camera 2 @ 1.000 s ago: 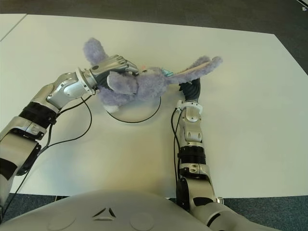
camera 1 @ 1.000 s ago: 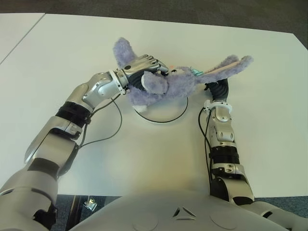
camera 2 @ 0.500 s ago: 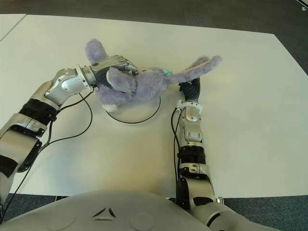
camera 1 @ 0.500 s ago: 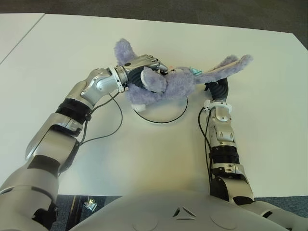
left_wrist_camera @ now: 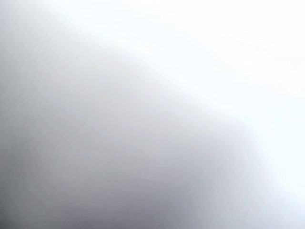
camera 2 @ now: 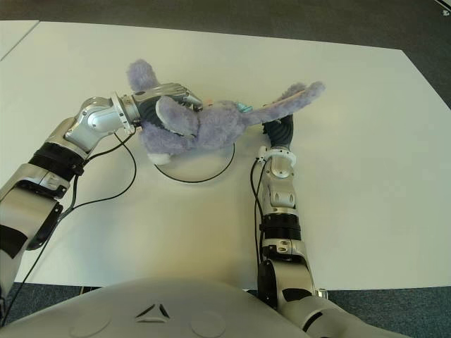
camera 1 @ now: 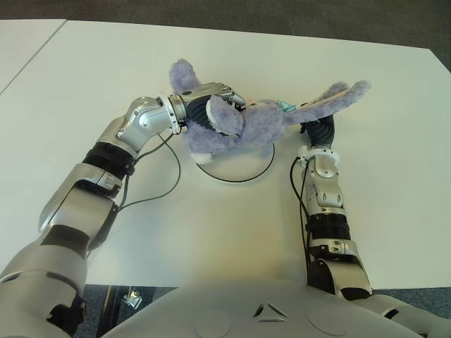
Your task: Put the doll into the plate.
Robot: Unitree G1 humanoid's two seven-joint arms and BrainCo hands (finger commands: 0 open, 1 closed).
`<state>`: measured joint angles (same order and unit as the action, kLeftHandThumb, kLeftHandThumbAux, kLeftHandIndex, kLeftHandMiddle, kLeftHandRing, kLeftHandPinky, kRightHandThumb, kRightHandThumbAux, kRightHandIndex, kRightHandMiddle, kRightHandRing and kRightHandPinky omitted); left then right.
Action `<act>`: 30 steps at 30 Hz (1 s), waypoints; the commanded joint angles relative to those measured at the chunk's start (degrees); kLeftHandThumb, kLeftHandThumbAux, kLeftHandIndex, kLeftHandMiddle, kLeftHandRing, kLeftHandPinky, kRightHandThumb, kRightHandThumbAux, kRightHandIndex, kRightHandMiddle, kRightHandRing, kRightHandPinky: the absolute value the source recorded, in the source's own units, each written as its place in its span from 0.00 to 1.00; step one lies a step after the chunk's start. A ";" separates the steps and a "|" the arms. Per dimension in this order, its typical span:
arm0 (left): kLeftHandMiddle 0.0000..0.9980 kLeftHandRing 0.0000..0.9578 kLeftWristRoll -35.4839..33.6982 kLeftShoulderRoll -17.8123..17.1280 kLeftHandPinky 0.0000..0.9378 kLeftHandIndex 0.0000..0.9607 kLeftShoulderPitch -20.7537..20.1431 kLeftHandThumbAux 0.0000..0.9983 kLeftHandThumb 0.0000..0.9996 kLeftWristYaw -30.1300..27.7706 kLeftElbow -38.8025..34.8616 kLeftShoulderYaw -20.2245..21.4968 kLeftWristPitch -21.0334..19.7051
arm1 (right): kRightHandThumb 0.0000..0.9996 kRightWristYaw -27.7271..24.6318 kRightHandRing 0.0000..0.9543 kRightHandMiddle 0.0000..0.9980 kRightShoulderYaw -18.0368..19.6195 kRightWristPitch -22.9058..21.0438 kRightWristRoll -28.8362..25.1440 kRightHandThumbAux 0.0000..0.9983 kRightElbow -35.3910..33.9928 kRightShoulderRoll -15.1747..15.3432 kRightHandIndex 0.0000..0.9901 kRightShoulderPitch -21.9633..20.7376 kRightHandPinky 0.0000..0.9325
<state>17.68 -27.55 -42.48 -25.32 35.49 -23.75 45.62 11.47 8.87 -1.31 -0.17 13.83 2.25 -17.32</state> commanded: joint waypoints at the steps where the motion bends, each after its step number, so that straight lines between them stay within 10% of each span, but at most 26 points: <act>1: 0.03 0.05 -2.74 0.54 0.06 0.03 1.51 0.37 0.22 -10.27 3.14 -3.04 -0.19 | 0.71 -0.18 0.81 0.77 -0.13 -1.68 -0.03 0.72 1.27 -0.33 0.44 1.58 0.79; 19: 0.00 0.00 -9.45 0.57 0.00 0.00 0.82 0.22 0.48 -21.59 1.92 -1.61 -3.76 | 0.71 -0.48 0.81 0.76 -0.29 -1.42 0.23 0.72 2.36 0.10 0.44 1.13 0.75; 30: 0.00 0.00 -11.36 -1.83 0.00 0.00 3.05 0.23 0.65 -25.09 -7.78 -0.14 -14.02 | 0.71 -0.19 0.82 0.77 -0.23 -0.81 0.37 0.72 2.85 -0.01 0.45 0.99 0.76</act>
<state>5.00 -28.74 -42.79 -47.47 28.67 -22.80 34.56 11.08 8.54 -1.15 0.11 14.77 2.55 -17.79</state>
